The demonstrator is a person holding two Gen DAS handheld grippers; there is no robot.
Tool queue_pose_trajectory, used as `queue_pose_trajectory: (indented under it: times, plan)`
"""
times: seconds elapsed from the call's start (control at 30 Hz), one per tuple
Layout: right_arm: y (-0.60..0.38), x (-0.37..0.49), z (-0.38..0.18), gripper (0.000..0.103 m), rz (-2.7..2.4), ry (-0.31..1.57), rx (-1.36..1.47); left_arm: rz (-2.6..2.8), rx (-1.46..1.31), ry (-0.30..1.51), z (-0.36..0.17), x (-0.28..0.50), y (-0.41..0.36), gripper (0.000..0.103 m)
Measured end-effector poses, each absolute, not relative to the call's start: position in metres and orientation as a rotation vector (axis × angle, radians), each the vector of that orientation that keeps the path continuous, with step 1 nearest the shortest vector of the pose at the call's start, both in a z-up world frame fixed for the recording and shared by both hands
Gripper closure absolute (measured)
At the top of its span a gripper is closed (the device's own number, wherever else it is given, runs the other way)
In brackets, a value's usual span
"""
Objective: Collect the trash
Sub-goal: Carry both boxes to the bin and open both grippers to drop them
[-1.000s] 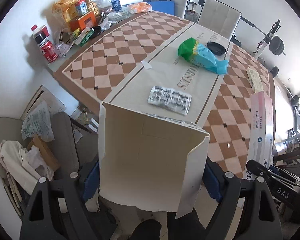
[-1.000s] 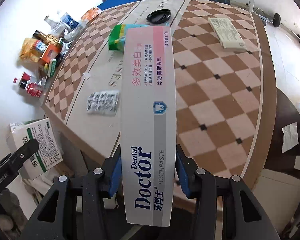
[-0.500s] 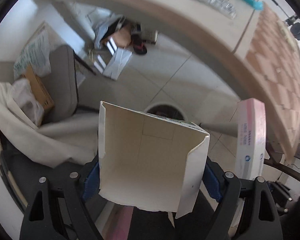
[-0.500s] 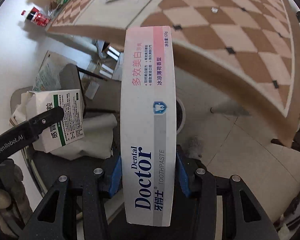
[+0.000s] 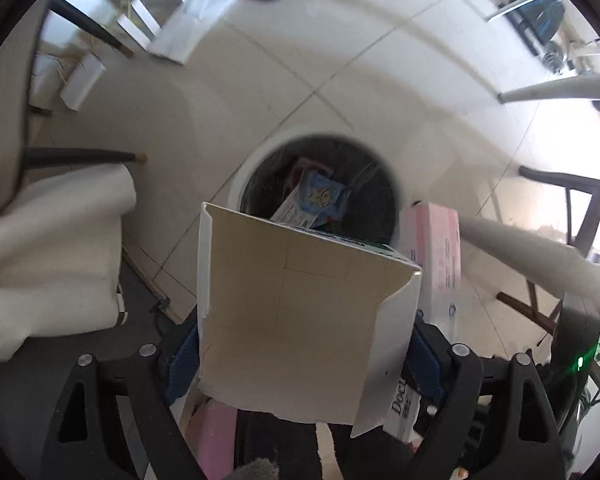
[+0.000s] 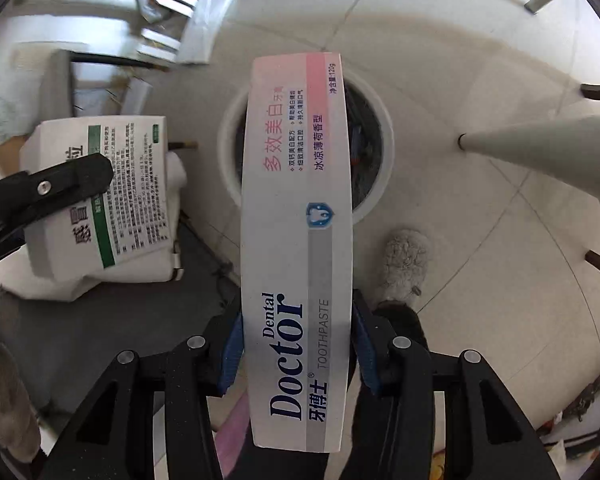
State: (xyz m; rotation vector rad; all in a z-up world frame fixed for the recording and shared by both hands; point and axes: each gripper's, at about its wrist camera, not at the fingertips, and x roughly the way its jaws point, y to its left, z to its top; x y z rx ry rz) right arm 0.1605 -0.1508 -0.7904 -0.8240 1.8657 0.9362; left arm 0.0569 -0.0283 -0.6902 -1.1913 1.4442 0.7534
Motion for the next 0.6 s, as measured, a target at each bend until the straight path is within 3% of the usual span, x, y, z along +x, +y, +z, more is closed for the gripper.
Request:
queue_pose_trajectory:
  times: [0.27,0.3,0.37,0.43,0.47,0.6]
  plan:
    - [-0.133,0.168,-0.884,0.049,0.873,1.915,-0.898,0.767,-1.194,1.504,-0.744,0.048,-0.027,0.009]
    - [-0.132,0.168,-0.889,0.046,0.871,1.907,-0.902,0.776,-1.19,1.505,-0.745,0.045,-0.027,0.009]
    - [-0.128,0.167,-0.894,0.019,0.861,1.88,-0.909,0.799,-1.176,1.512,-0.747,0.043,-0.027,0.009]
    - [-0.128,0.166,-0.894,0.004,0.852,1.854,-0.909,0.824,-1.165,1.518,-0.744,0.038,-0.029,0.009]
    - [-0.128,0.169,-0.895,0.0,0.844,1.839,-0.915,0.836,-1.153,1.521,-0.741,0.037,-0.029,0.009]
    - [-0.122,0.169,-0.88,0.0,0.81,1.774,-0.939,0.899,-1.065,1.525,-0.724,0.032,-0.035,0.009]
